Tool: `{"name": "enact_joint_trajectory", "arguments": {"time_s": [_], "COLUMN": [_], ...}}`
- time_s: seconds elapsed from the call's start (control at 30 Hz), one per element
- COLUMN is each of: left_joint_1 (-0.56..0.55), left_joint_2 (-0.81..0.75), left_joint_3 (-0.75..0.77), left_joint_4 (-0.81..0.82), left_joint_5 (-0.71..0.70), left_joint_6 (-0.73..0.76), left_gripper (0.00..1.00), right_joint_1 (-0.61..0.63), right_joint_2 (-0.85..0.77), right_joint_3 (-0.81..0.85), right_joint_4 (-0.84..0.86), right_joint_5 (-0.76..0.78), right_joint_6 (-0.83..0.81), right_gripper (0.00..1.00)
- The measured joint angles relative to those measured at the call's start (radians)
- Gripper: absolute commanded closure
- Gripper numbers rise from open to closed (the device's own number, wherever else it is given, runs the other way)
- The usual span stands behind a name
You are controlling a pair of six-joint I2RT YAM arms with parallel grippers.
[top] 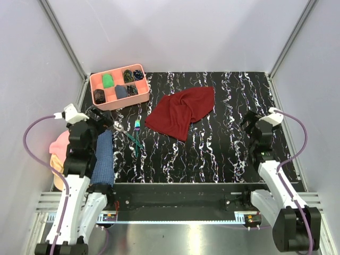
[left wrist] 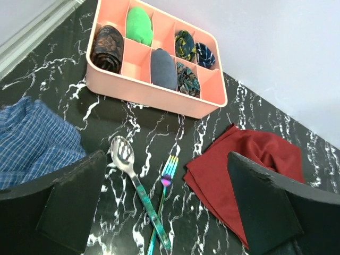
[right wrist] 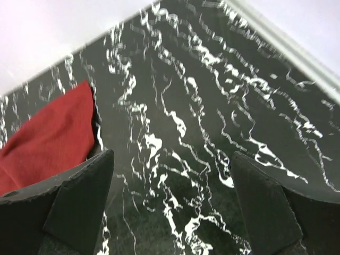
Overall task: Fold the napkin, place the utensils inside, and roll it up
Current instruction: Move the napkin to the centre of the board
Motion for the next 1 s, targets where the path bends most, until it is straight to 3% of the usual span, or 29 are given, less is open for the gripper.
{"name": "enact_joint_trajectory", "arguments": {"time_s": [0.2,0.3,0.67,0.9,1.0], "left_joint_1": [0.000,-0.006,-0.010,-0.010,-0.010], "left_joint_2": [-0.093,-0.086,0.190,0.220,0.212], "left_joint_3": [0.077,0.118,0.129,0.129,0.129], "left_joint_4": [-0.106,-0.115,-0.195,-0.233,-0.243], "left_joint_5": [0.017,0.045,0.237,0.296,0.299], "left_joint_6": [0.106,0.175,0.251,0.240,0.240], "left_gripper": [0.01,0.01,0.01,0.01,0.01], "right_joint_1": [0.003,0.043,0.534,0.703,0.750], "right_joint_2": [0.113,0.223,0.744,1.109,1.243], "right_joint_3": [0.118,0.257,0.763,1.087,1.238], "right_joint_4": [-0.109,-0.182,-0.383,-0.509,-0.558], "right_joint_5": [-0.112,-0.191,-0.263,-0.212,-0.175], "right_joint_6": [0.016,0.023,-0.002,-0.056,-0.103], "right_gripper": [0.09,0.09,0.10,0.17,0.26]}}
